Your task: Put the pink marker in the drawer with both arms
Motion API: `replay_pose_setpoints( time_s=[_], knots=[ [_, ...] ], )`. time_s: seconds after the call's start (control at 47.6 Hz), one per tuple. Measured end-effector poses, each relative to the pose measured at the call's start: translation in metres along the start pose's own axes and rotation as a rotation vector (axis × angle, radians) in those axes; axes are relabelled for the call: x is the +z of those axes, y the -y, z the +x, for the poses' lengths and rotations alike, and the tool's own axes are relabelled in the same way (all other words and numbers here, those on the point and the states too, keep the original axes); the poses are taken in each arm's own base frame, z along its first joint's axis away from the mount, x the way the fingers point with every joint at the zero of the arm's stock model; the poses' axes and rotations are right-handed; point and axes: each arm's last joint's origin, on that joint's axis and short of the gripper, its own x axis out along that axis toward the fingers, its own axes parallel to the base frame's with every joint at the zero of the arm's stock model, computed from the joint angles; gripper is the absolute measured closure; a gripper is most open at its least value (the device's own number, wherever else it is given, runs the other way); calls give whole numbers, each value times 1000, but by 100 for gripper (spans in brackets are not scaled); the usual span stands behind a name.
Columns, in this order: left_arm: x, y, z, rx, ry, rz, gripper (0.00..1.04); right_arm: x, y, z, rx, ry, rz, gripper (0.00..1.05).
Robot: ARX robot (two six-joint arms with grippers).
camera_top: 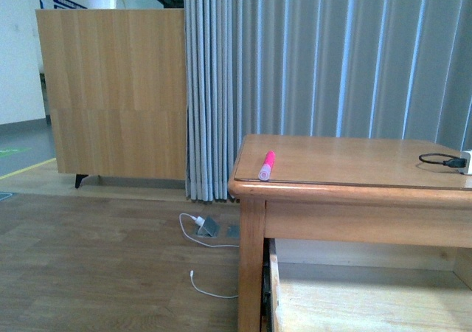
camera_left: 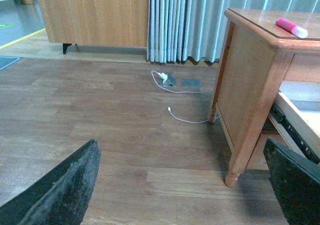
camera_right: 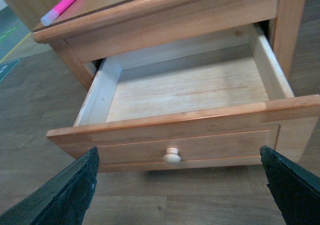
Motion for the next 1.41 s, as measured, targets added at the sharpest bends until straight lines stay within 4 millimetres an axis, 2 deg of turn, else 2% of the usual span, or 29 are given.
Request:
replay_pose_setpoints(
  time_s=[0.21, 0.315, 0.462, 0.547, 1.072, 1.135, 1.198, 1.261, 1.408],
  knots=[
    [0, 0, 0, 0, 0, 0, 6, 0, 1, -1, -15, 16, -11, 9],
    [0, 0, 0, 2, 0, 0, 6, -9, 0, 0, -109, 246, -199, 27],
    [0, 0, 0, 0, 0, 0, 6, -8, -4, -1, -103, 300, -265, 7],
    [0, 0, 0, 0, 0, 0, 6, -9, -4, -1, -104, 298, -272, 9],
    [0, 0, 0, 0, 0, 0, 6, -9, -4, -1, -108, 297, -278, 8],
    [-2, 0, 1, 69, -37, -35, 6, -9, -4, -1, -108, 297, -278, 8],
    [-4, 3, 5, 153, -94, -100, 6, -9, -4, -1, -108, 297, -278, 8],
    [0, 8, 12, 144, -120, -136, 6, -9, -4, -1, -108, 297, -278, 8],
    [34, 22, 46, 12, -148, -122, 6, -9, -4, -1, -108, 297, -281, 8]
  ],
)
